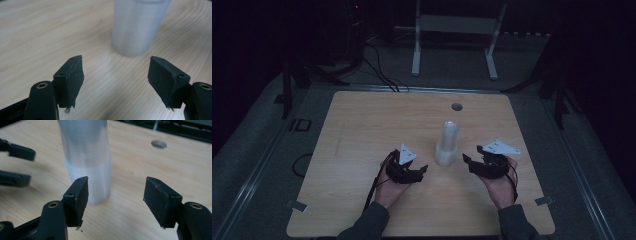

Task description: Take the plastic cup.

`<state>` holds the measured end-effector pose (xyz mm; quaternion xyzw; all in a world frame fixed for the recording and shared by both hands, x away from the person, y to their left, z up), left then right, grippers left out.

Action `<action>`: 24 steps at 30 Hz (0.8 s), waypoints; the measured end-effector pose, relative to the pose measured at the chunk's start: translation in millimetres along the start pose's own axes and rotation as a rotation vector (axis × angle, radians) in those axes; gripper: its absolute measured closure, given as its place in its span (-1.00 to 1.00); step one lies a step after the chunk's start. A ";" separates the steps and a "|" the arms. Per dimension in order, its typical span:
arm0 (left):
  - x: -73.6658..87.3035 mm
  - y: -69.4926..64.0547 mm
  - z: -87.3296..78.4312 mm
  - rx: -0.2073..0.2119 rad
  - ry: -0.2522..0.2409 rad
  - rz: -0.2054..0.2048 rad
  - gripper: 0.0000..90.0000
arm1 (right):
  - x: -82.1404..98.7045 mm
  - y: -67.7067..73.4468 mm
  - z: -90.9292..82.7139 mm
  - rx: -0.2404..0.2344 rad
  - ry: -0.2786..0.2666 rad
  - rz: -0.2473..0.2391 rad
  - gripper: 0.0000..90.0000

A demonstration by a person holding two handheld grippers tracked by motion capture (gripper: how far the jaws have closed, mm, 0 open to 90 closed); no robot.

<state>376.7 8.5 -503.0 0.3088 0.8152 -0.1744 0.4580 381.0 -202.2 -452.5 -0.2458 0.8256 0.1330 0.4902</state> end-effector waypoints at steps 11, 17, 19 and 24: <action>-25.6 -1.3 10.3 0.028 -0.058 0.004 -0.45 | -43.1 5.0 -1.5 -0.051 -0.058 0.000 -0.22; -31.5 -3.4 16.5 0.038 -0.081 0.001 -0.59 | -59.8 12.3 1.1 -0.075 -0.080 -0.021 -0.34; -33.3 -4.7 18.5 0.052 -0.091 -0.005 -0.61 | -64.4 16.3 3.7 -0.091 -0.086 -0.028 -0.37; -37.1 -6.2 22.8 0.077 -0.100 -0.014 -0.64 | -75.4 24.5 14.5 -0.114 -0.096 -0.037 -0.42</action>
Point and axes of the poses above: each handheld gripper's, and its own axes: z roughly forward along the jaws, x roughly out of its underside, y roughly to its left, the point moved 8 cm from there along z, roughly forward along the jaws, and after that the axes turned 2 degrees about -y, right-handed, at the moved point
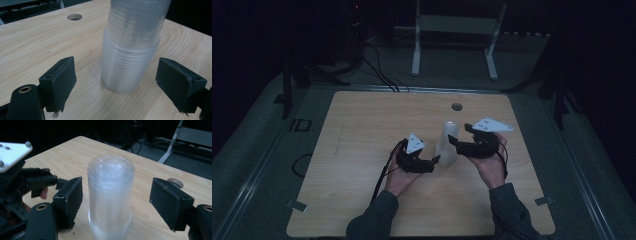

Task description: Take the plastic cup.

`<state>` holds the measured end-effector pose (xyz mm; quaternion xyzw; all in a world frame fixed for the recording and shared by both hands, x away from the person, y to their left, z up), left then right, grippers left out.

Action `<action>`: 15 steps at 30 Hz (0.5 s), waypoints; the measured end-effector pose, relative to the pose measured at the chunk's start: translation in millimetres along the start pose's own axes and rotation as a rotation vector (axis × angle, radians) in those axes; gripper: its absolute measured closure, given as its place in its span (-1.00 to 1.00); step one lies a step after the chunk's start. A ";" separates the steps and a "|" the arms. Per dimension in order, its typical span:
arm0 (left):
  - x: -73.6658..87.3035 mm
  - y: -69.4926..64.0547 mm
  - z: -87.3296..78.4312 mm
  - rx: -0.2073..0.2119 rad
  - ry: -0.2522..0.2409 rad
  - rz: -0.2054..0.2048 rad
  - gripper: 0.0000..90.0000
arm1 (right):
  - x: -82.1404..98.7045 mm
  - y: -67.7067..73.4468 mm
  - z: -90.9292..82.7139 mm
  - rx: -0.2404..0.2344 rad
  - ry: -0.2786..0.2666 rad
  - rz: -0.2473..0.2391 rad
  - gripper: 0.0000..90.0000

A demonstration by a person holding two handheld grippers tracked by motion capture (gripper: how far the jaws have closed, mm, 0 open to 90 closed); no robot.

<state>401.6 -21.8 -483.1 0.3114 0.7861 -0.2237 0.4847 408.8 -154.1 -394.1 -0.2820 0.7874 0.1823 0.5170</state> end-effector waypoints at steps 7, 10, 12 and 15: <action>-2.3 -3.6 7.7 0.016 -0.017 0.006 -0.63 | -3.7 0.9 22.3 -0.016 0.016 0.016 -0.40; -1.7 -5.7 10.3 0.021 -0.018 0.014 -0.63 | -2.7 -0.2 28.7 -0.020 0.020 0.022 -0.35; -1.8 -7.3 12.1 0.025 -0.024 0.016 -0.63 | -0.9 1.2 31.7 -0.033 0.034 0.022 -0.28; -1.7 -10.1 15.4 0.037 -0.026 0.033 -0.62 | 0.5 3.0 33.9 -0.036 0.040 0.007 -0.17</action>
Point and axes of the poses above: each handheld gripper's, and its own axes: z roughly forward along the jaws, x roughly out of its underside, y roughly to its left, the point moved 8 cm from there along z, roughly forward along the jaws, and after that the axes turned 2 degrees about -y, right-handed, at the moved point
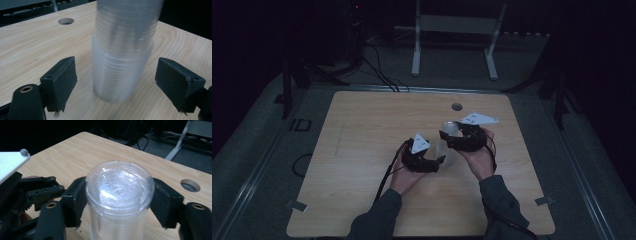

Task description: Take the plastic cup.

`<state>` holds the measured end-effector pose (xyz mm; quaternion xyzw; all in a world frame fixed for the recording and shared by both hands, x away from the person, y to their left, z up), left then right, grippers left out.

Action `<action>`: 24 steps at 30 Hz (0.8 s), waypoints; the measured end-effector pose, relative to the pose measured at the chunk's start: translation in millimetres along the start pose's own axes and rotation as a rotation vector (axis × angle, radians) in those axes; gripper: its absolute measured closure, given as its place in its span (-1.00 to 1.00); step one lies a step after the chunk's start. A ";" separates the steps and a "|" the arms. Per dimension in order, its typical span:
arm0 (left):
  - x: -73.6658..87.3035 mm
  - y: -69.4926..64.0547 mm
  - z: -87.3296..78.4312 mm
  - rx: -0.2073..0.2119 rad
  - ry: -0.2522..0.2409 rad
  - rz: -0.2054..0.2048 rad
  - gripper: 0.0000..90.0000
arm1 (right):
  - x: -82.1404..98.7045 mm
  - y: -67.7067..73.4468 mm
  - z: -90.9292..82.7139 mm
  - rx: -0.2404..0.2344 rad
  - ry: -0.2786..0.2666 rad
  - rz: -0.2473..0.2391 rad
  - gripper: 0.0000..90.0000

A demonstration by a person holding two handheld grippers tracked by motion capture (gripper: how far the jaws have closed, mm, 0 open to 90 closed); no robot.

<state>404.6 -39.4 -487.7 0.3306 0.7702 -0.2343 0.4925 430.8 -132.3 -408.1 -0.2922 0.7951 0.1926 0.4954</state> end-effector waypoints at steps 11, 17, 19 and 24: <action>-4.5 -5.8 23.1 -0.023 0.003 0.039 -0.62 | -1.6 -1.6 -1.3 -0.003 -0.004 0.021 -0.13; -7.5 -7.3 29.9 -0.028 -0.015 0.045 -0.62 | -2.9 -1.4 -2.2 -0.016 -0.009 0.031 -0.13; -8.2 -7.9 31.5 -0.032 -0.017 0.050 -0.62 | -3.2 -1.3 -2.3 -0.020 -0.011 0.036 -0.13; -8.4 -8.2 34.5 -0.038 -0.018 0.055 -0.56 | -5.0 -0.5 -3.3 -0.023 -0.015 0.038 -0.13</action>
Point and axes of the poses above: each handheld gripper's, and its own axes: z roughly forward along the jaws, x roughly out of its underside, y roughly to its left, the point moved 8 cm from there along z, roughly forward along the jaws, and after that the axes turned 2 degrees about -y, right-handed, at the moved point
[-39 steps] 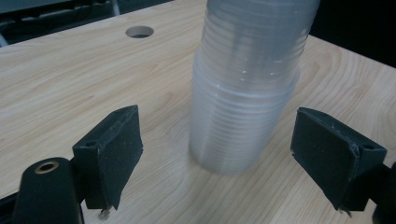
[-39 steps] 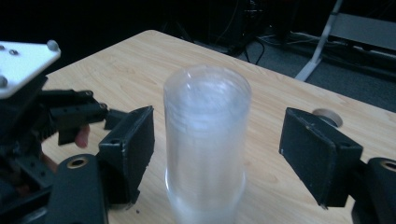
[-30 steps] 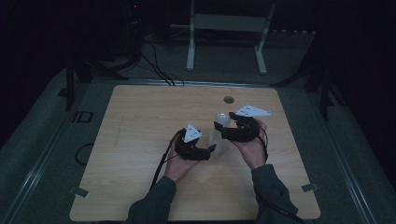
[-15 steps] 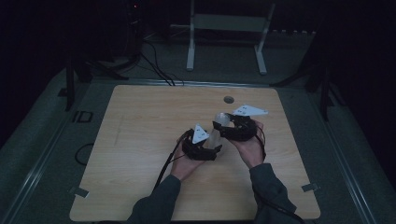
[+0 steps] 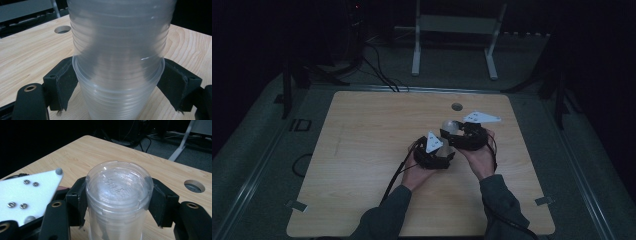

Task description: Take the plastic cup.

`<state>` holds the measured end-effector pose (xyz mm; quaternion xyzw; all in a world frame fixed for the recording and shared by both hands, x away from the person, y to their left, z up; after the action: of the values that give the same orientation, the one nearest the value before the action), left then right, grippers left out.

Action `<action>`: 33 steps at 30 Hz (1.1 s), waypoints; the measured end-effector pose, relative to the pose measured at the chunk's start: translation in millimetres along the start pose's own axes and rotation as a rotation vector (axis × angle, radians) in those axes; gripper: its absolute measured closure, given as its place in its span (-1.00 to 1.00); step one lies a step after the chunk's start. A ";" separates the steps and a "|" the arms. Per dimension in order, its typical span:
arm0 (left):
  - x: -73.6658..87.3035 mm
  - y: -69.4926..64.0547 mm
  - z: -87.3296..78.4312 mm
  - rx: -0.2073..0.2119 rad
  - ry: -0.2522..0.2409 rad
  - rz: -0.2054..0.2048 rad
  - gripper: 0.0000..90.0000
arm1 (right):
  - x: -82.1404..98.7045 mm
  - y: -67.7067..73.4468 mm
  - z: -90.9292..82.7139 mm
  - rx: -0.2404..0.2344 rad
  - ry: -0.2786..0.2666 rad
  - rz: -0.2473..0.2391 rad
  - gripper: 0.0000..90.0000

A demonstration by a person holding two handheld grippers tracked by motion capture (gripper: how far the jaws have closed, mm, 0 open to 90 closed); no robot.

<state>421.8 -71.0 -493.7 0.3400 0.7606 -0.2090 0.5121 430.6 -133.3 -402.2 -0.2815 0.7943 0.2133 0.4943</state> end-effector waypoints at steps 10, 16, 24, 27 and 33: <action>0.5 -0.3 0.6 -0.001 0.004 0.008 -0.55 | -7.2 1.6 -3.4 -0.001 -0.018 0.000 -0.12; 1.8 -0.9 1.7 -0.001 0.009 0.011 -0.55 | -15.5 3.0 -8.1 -0.005 -0.041 -0.002 -0.10; 2.4 -1.0 2.0 0.000 0.011 0.011 -0.55 | -25.0 3.8 -14.3 -0.012 -0.063 0.005 -0.09; 2.8 -0.9 1.9 0.004 0.013 0.010 -0.55 | -29.2 4.6 -16.7 -0.014 -0.072 0.007 -0.09; 3.1 -0.7 1.7 0.012 0.011 0.002 -0.55 | -36.7 6.6 -20.4 -0.019 -0.087 0.004 -0.09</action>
<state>421.7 -71.6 -497.2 0.3450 0.7617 -0.2114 0.5060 425.6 -132.2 -360.0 -0.2750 0.7707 0.2339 0.5250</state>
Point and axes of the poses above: each handheld gripper's, and its own axes: z roughly forward along the jaws, x roughly out of its underside, y roughly to its left, the point moved 8 cm from there along z, roughly forward along the jaws, and after that the axes turned 2 degrees about -y, right-handed, at the moved point
